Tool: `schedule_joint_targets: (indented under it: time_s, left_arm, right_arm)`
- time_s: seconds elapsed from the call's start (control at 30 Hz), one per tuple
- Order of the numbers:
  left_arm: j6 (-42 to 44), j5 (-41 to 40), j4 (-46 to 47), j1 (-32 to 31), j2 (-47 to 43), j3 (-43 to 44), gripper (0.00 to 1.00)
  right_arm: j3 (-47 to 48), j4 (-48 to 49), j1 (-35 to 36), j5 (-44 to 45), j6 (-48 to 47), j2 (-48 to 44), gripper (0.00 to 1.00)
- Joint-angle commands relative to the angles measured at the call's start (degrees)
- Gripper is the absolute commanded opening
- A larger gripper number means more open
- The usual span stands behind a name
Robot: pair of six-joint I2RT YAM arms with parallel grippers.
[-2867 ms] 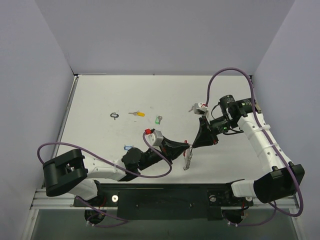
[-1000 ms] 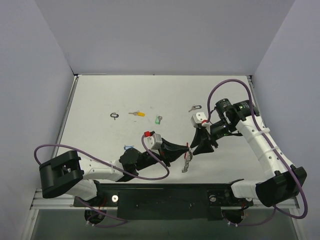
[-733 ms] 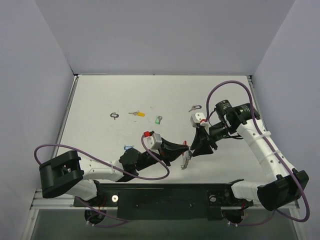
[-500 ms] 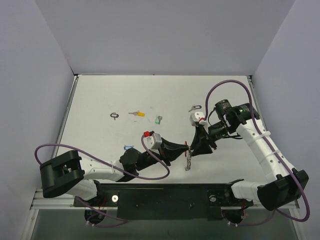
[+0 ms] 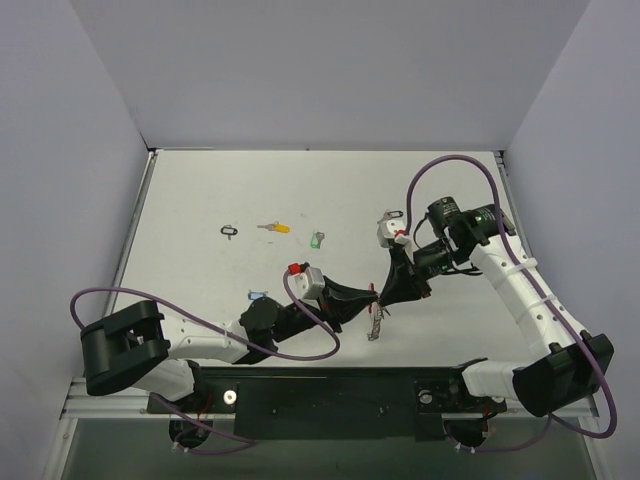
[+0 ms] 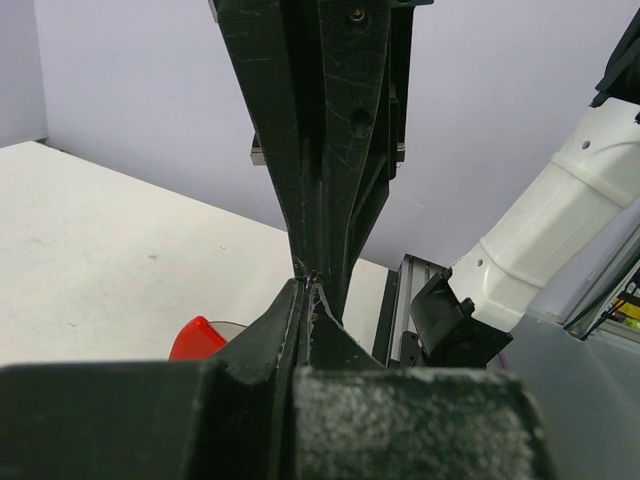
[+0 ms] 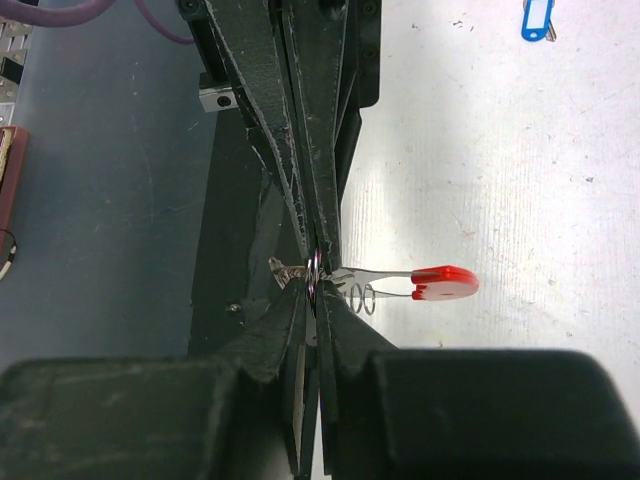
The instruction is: Put the keys on the keyring
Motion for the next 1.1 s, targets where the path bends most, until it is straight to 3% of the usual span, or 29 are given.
schedule_joint_targets:
  time_s: [0.0,0.27,0.43,0.53,0.63,0.8,0.93,1.07]
  left_arm:
    - [0.07,-0.84,5.30,-0.13,0.26,1.83,0.00]
    - [-2.04,-1.01,3.19,0.31,-0.88,0.77,0.02]
    - [-4.06,-0.49,-2.33,0.75,-4.74,-0.72,0.45]
    - [-3.63,-0.13,-7.96,1.10,-9.05,-2.48,0.57]
    - [-0.83,-0.05,-20.84,1.27,-15.89,-3.36,0.68]
    - [5.16,1.70,-35.20,1.27,-21.71,-1.61,0.72]
    - [13.41,4.95,-38.81,1.19,-21.11,1.72,0.70]
    - [17.99,6.37,-40.49,0.48,-15.84,7.08,0.62]
  right_arm:
    - [1.53,-0.22,0.51,-2.11,2.68,0.55,0.00]
    - [0.74,4.87,1.04,4.20,11.11,-0.50,0.00]
    - [0.13,5.41,2.27,10.19,12.62,-1.12,0.00]
    - [0.13,3.92,3.15,14.48,10.34,-1.47,0.00]
    - [2.31,-2.93,4.55,18.18,3.51,-0.68,0.00]
    - [6.27,-12.86,5.79,22.32,-3.20,2.92,0.00]
    - [6.72,-13.31,6.66,23.46,-3.55,4.15,0.00]
    - [6.63,-13.31,7.72,24.78,-3.11,4.86,0.00]
